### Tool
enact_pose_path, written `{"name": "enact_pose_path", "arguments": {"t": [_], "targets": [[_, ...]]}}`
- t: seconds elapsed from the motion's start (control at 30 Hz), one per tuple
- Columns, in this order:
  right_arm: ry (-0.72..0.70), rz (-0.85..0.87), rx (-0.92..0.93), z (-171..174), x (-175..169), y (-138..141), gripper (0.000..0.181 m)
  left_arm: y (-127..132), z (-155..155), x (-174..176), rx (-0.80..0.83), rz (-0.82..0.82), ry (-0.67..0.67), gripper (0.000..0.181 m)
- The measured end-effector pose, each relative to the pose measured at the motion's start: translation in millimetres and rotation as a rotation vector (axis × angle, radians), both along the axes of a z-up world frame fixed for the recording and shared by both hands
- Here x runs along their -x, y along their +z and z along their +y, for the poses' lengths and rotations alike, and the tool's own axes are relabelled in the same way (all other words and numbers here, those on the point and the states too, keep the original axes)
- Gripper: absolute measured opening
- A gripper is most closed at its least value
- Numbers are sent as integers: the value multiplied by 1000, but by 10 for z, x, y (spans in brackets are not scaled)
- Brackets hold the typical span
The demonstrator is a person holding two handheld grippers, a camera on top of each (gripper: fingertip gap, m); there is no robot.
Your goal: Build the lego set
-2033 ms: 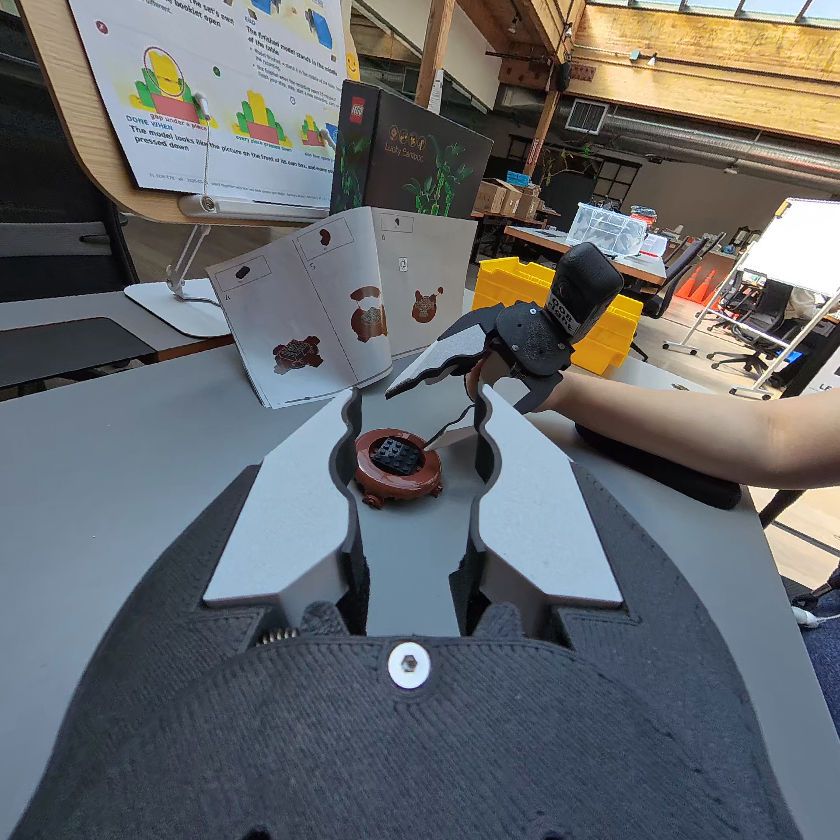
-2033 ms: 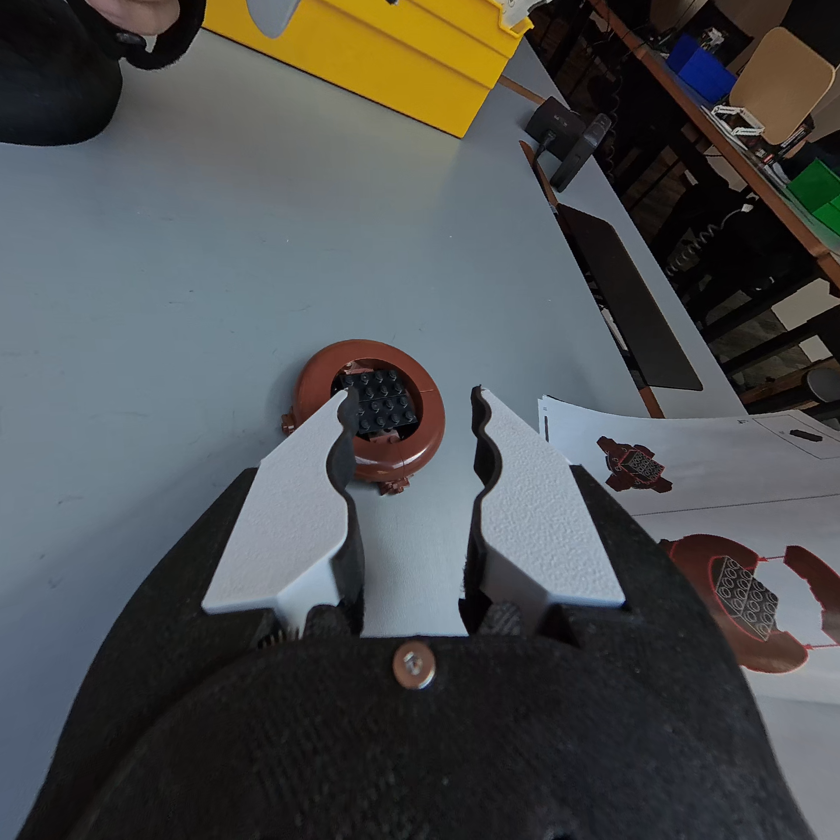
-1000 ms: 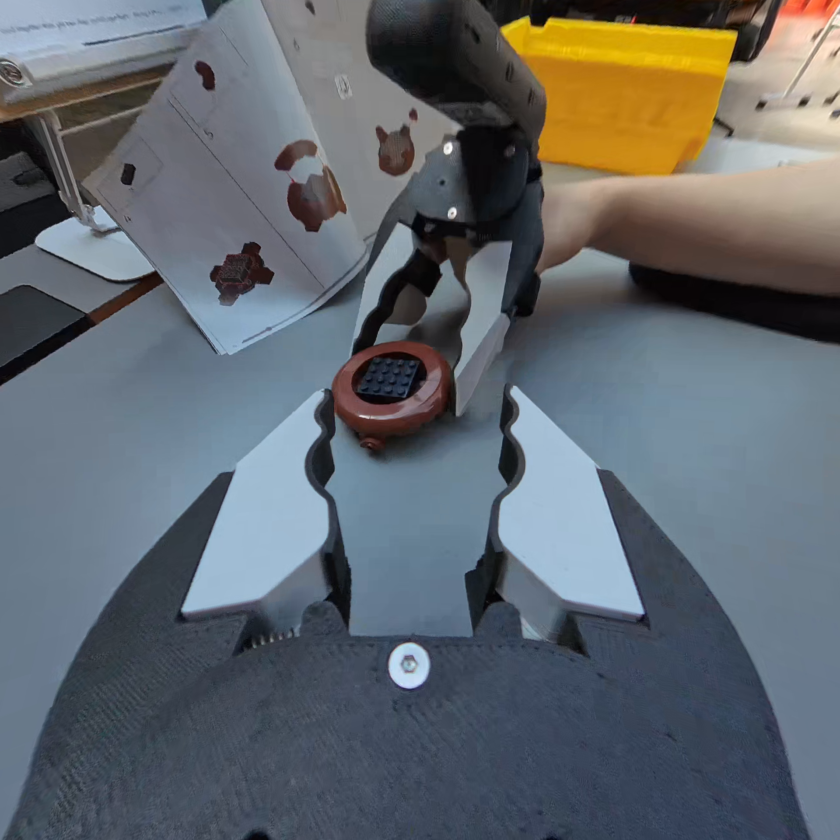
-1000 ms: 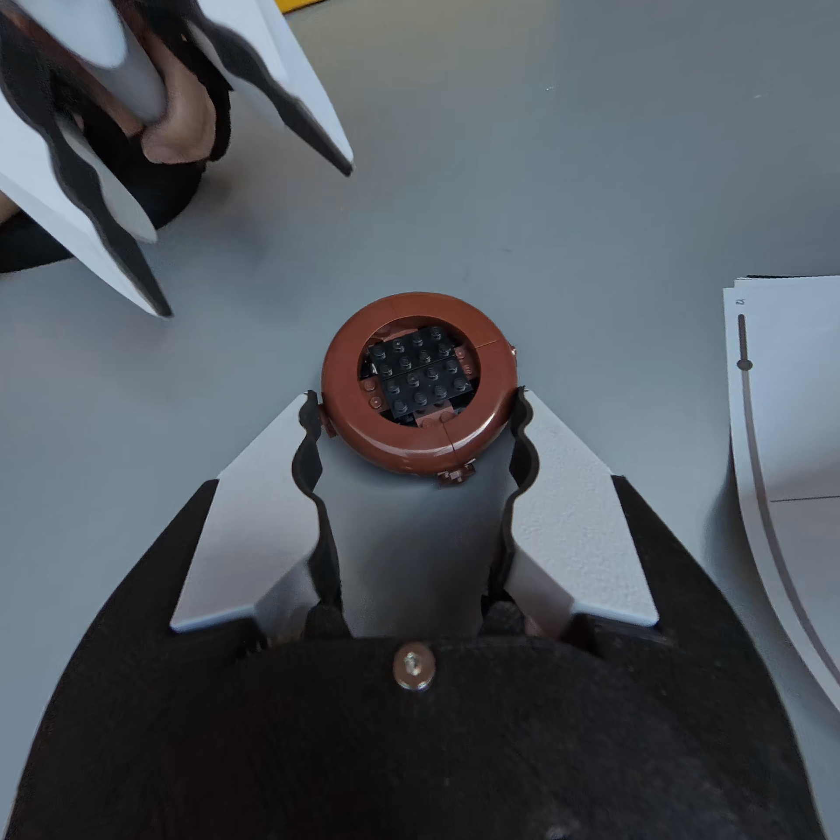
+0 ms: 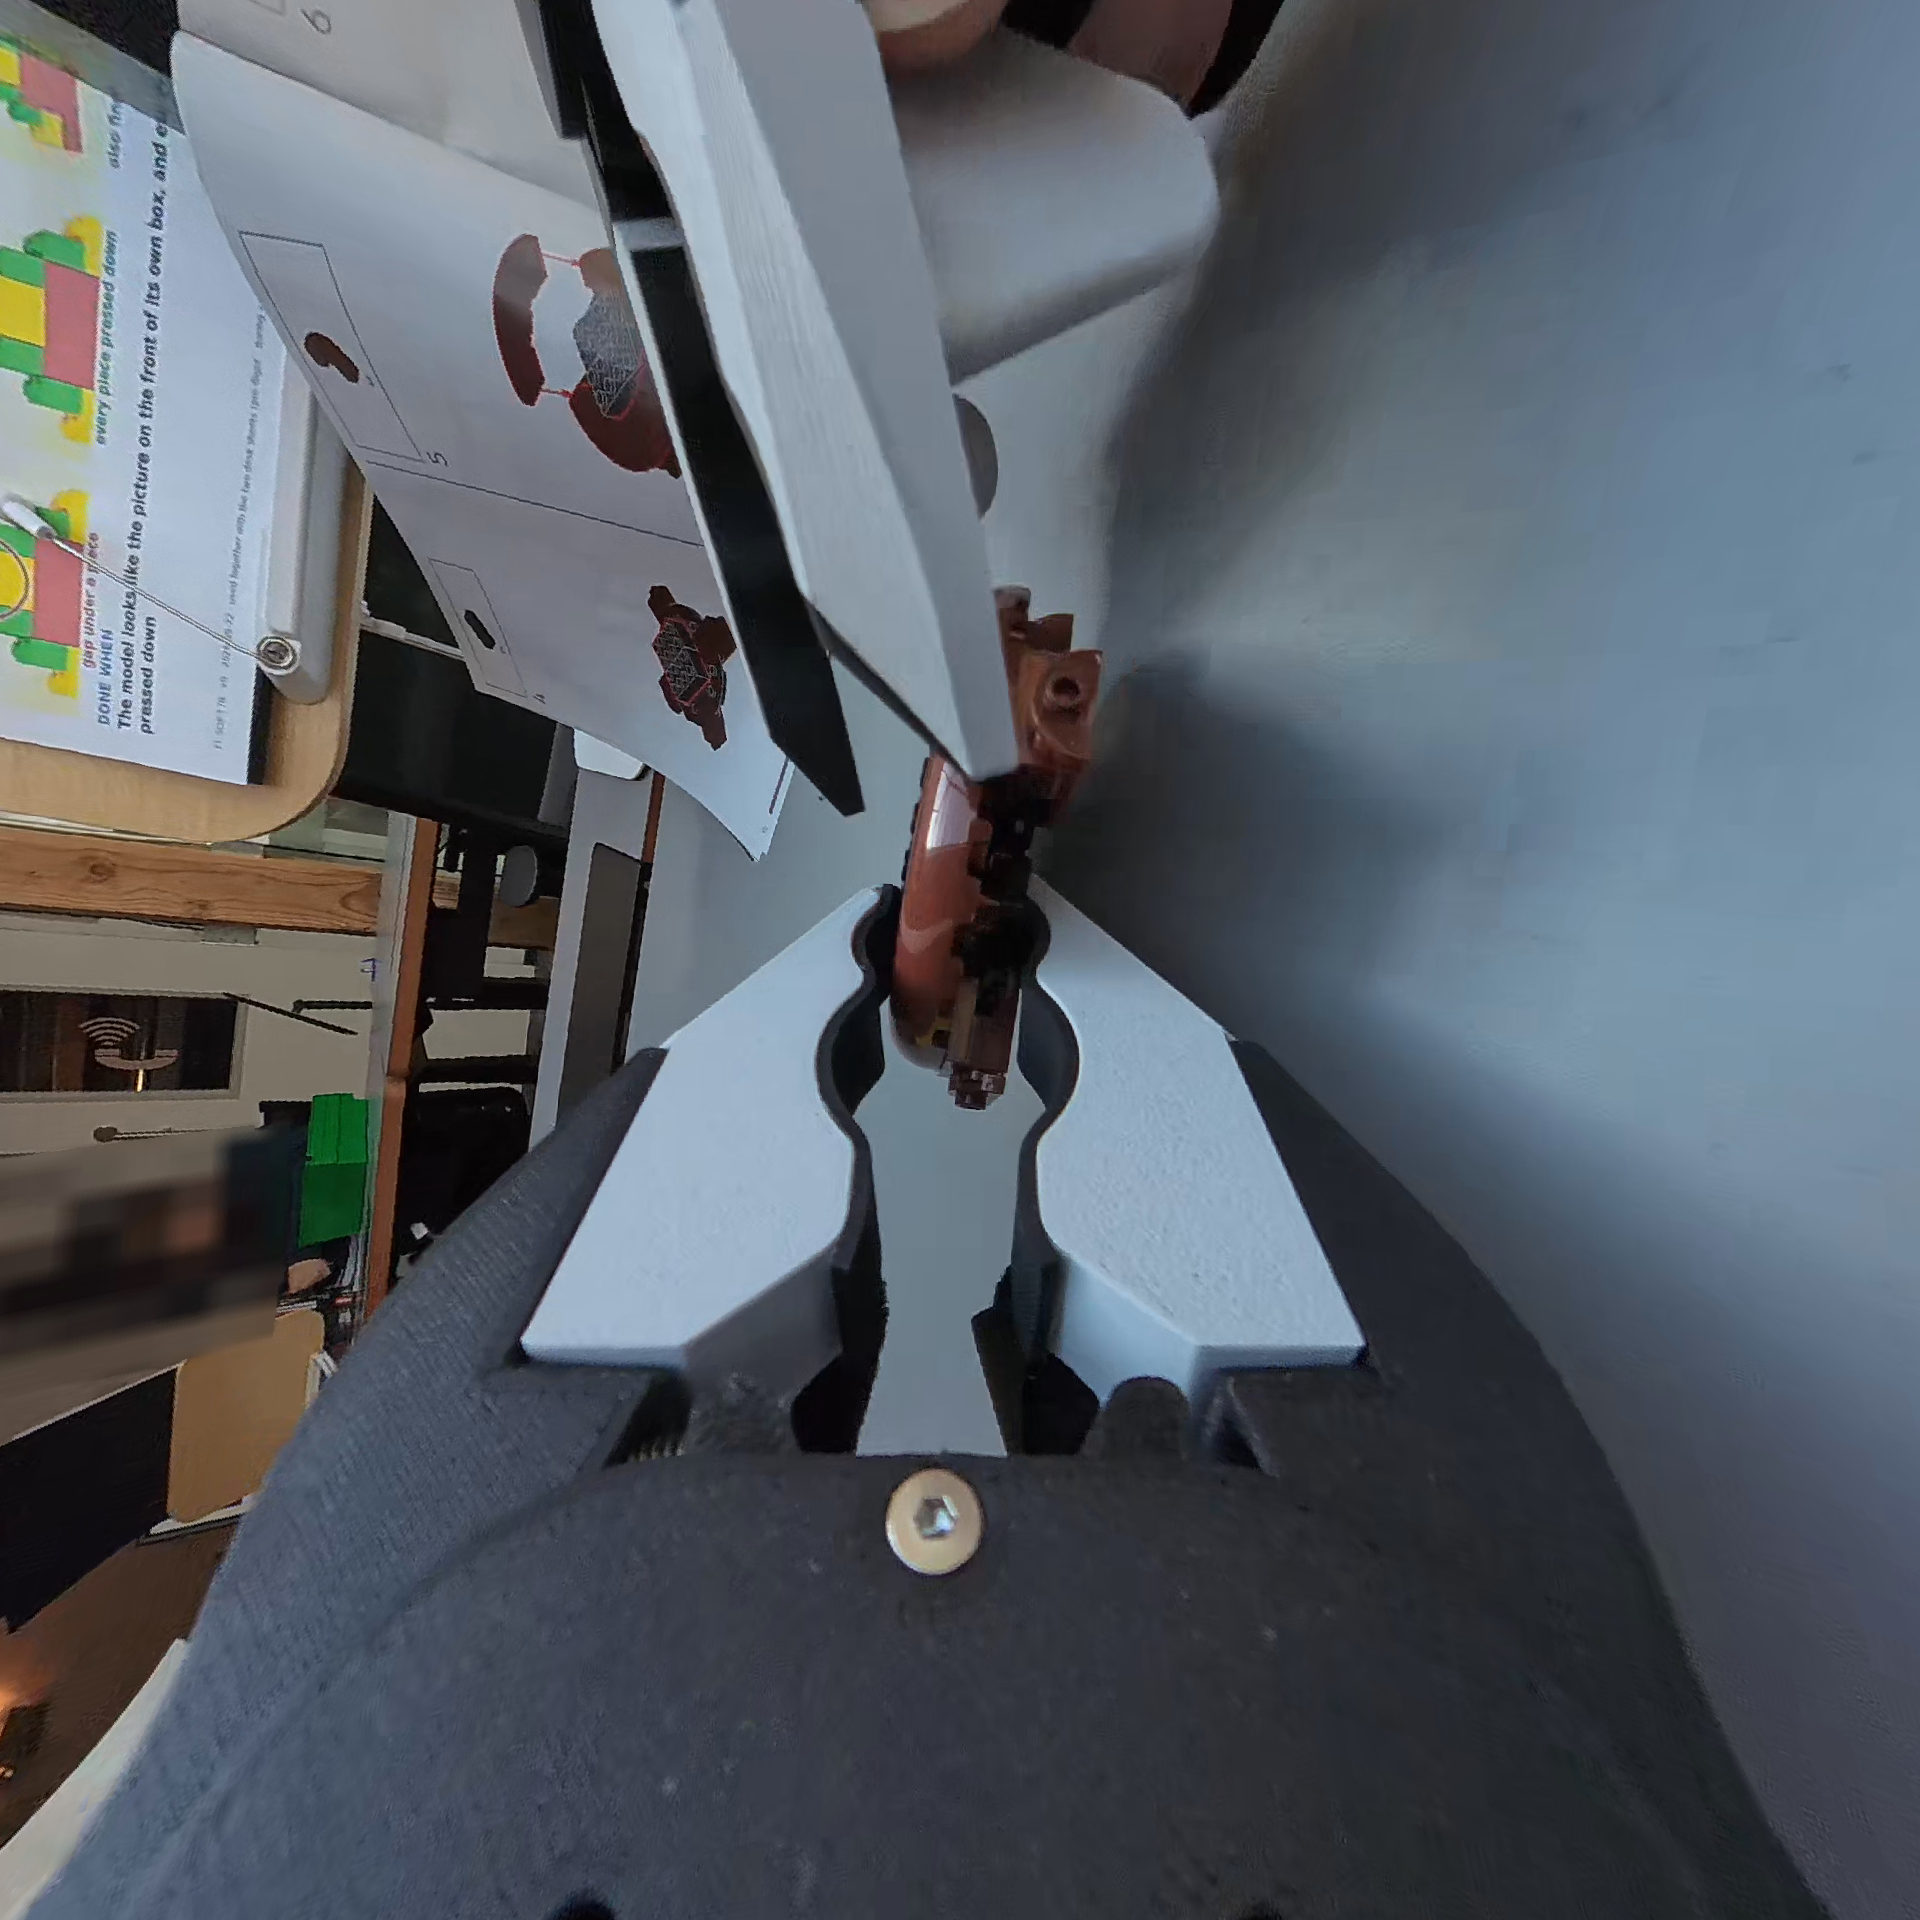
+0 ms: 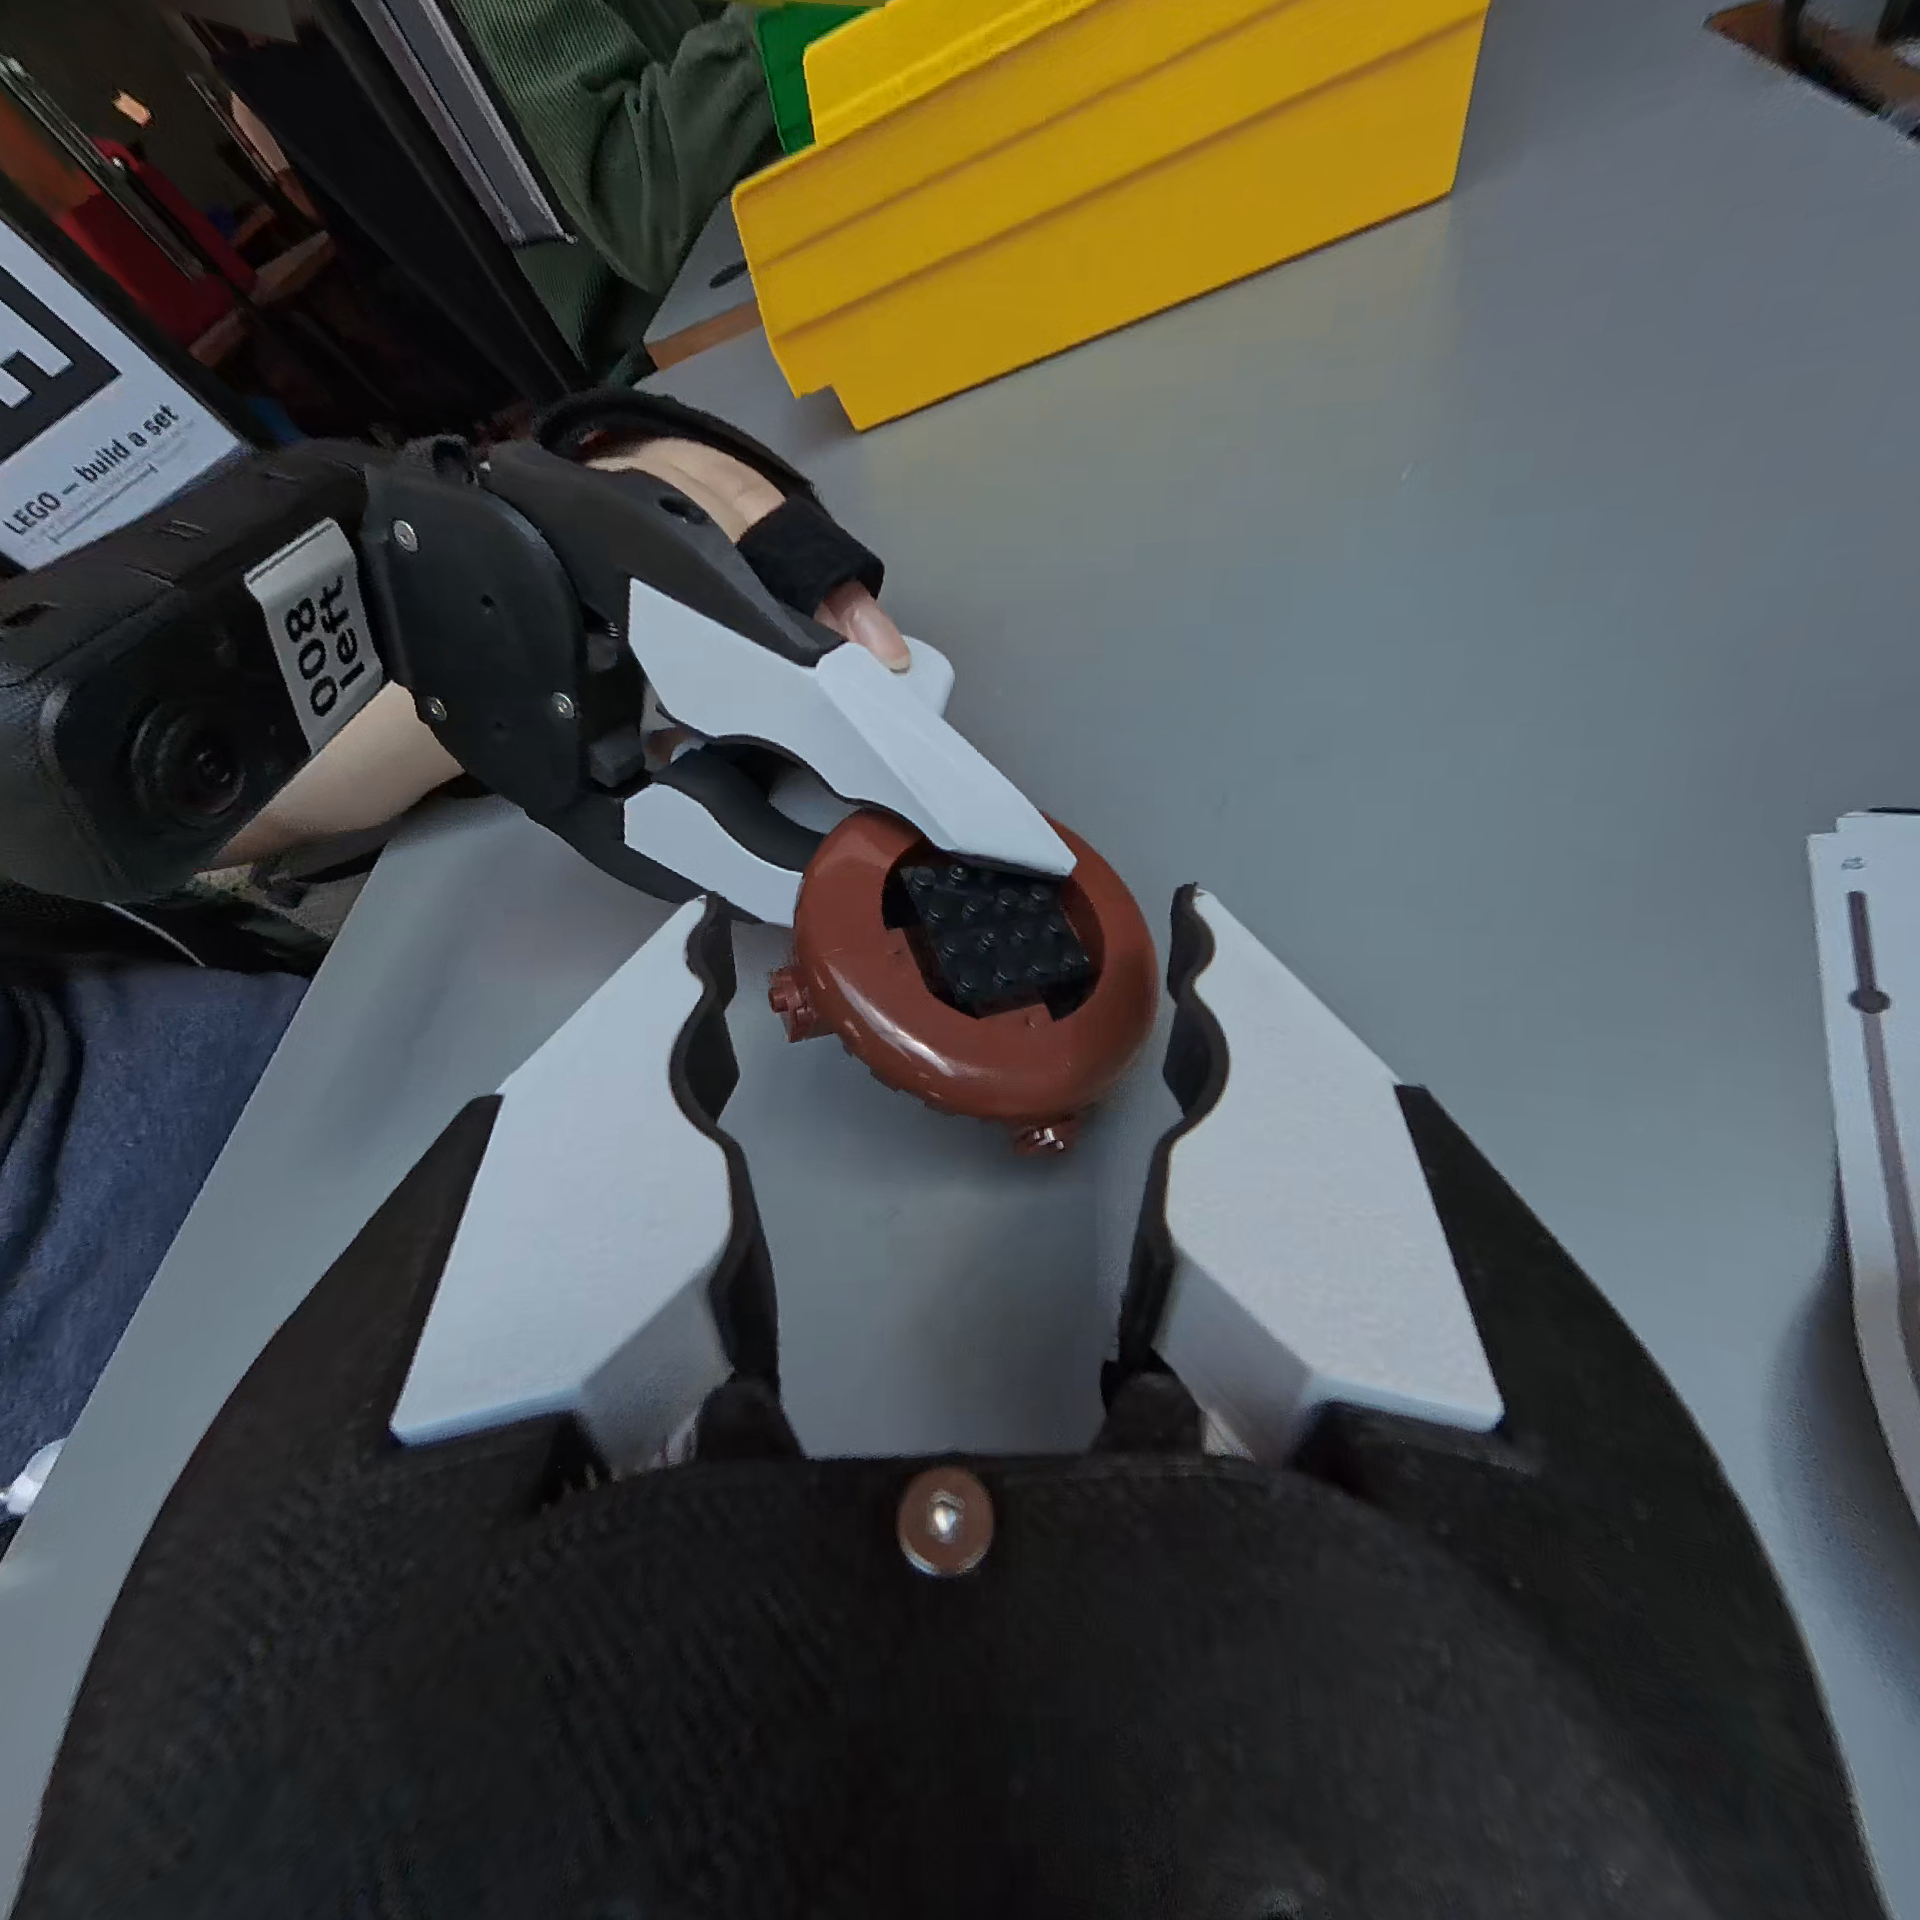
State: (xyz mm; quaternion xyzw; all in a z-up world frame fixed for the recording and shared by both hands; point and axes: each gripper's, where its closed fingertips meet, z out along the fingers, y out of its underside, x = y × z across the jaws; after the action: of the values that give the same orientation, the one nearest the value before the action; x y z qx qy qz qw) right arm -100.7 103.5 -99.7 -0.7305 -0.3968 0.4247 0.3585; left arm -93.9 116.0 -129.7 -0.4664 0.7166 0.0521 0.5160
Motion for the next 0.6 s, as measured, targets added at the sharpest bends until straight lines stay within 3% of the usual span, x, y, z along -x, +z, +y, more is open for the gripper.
{"name": "enact_pose_path", "arguments": {"t": [0.13, 0.27, 0.47, 0.6], "targets": [[-73, 105, -85, 119, -138, 274, 80, 104, 20, 2, 92, -92, 32, 18], [-136, 109, -154, 216, -241, 323, 78, 332, 64, 31, 255, -269, 73, 18], [-97, 222, -138, 146, -127, 470, 78, 528, 98, 149, 681, -496, 90, 17], [-104, 130, -165, 168, -110, 314, 79, 654, 162, 289, 945, -660, 82, 17]]}}
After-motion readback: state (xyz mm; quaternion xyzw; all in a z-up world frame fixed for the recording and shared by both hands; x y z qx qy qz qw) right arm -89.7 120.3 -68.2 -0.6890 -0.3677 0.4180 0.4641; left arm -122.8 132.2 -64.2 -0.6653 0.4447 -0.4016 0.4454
